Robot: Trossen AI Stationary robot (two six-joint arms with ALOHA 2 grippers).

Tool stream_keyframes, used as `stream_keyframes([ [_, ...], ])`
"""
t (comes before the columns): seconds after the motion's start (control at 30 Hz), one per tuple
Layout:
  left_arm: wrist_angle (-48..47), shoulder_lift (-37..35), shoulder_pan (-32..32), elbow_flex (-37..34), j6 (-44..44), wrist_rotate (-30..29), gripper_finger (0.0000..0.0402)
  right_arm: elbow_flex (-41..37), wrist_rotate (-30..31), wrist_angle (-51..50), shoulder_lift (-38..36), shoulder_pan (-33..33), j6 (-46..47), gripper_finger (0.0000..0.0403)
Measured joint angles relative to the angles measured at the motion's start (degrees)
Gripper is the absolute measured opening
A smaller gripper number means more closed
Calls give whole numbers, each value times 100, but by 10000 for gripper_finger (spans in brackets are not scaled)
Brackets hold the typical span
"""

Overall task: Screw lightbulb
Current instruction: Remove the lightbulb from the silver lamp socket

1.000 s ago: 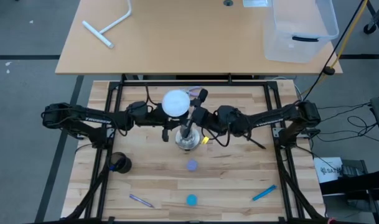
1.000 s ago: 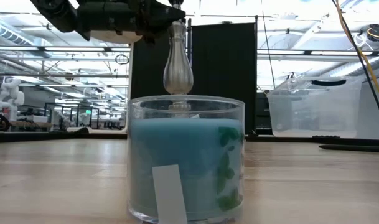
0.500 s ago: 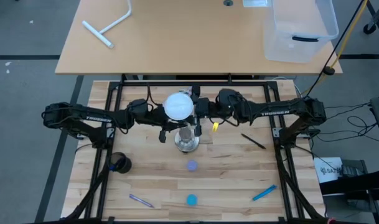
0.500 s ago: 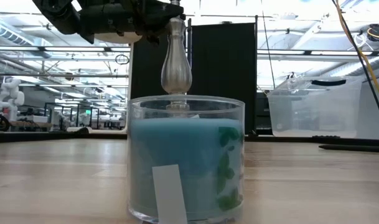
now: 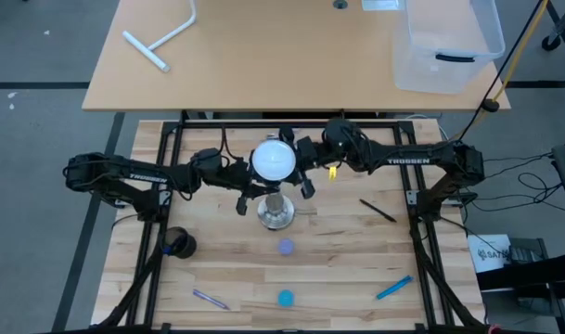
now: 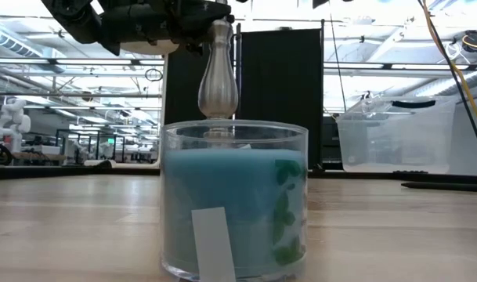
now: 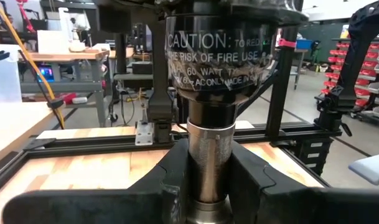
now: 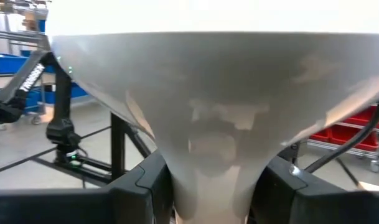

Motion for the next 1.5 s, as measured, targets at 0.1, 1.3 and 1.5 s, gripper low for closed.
stream_keyframes([
  [0.1, -2, 0, -13, 0, 7, 16, 75, 56, -188, -27, 8, -14, 35, 154],
  [1.3, -48, -13, -52, -20, 10, 251, 75, 141, 384, -2263, -947, -456, -937, 333],
  [1.5, -59, -13, -58, -22, -58, -71, 75, 144, 1265, -2867, -1095, -365, -830, 333],
])
